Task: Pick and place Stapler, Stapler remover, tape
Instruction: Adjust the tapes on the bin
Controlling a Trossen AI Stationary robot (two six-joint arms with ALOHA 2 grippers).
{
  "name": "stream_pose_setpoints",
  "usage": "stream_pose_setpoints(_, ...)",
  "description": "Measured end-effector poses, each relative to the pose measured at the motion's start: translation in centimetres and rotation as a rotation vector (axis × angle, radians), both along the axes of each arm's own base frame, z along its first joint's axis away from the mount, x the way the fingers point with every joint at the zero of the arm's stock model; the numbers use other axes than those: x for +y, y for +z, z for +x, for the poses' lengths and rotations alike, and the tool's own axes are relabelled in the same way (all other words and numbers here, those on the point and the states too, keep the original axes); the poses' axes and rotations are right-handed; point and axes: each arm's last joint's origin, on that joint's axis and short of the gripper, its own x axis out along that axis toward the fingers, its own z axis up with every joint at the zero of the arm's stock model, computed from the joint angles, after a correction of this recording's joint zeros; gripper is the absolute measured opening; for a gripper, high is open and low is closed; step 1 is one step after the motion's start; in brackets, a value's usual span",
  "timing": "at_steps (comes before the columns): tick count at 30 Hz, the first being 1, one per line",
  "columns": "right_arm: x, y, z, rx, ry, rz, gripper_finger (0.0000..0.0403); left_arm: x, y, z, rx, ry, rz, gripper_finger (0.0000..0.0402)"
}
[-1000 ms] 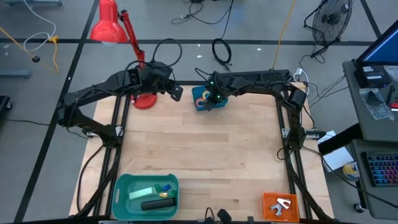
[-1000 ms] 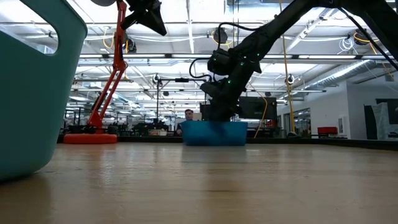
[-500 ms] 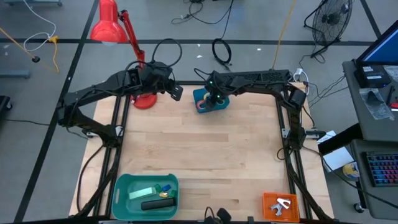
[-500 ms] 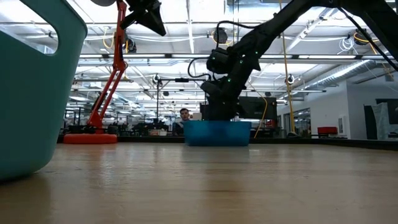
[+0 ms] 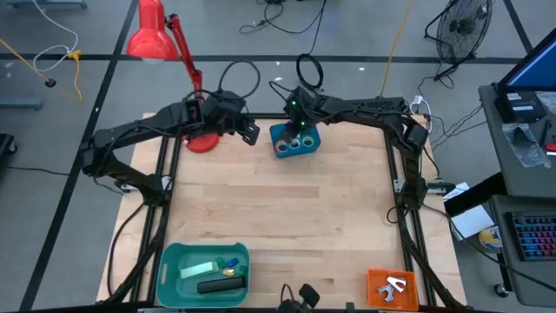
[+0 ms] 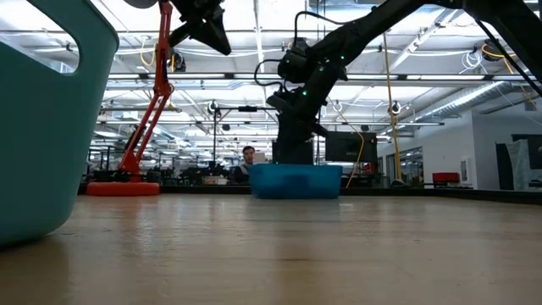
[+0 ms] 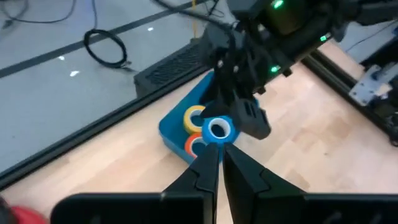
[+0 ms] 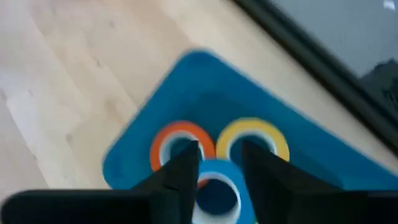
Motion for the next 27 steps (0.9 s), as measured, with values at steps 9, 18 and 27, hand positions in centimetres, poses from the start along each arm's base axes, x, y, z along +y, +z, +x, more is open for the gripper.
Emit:
stream_pose_setpoints(9,1.0,-1.0,0.3,0.068,0.059,0.013,0.0009,0.2,-0.8,1.2,-0.015,-0.036,-0.024,0.0024)
stream_pose_setpoints(18,1.5,-2.2,1.3,0.070,0.086,0.009,0.0003,0.2,-0.9,1.2,-0.010,-0.040,-0.019,0.0024)
stream_pose_setpoints(27,2.7,-4.5,2.1,0.144,0.136,0.068,0.0001,-0.3,-0.9,1.3,-0.001,-0.060,-0.019,0.0024)
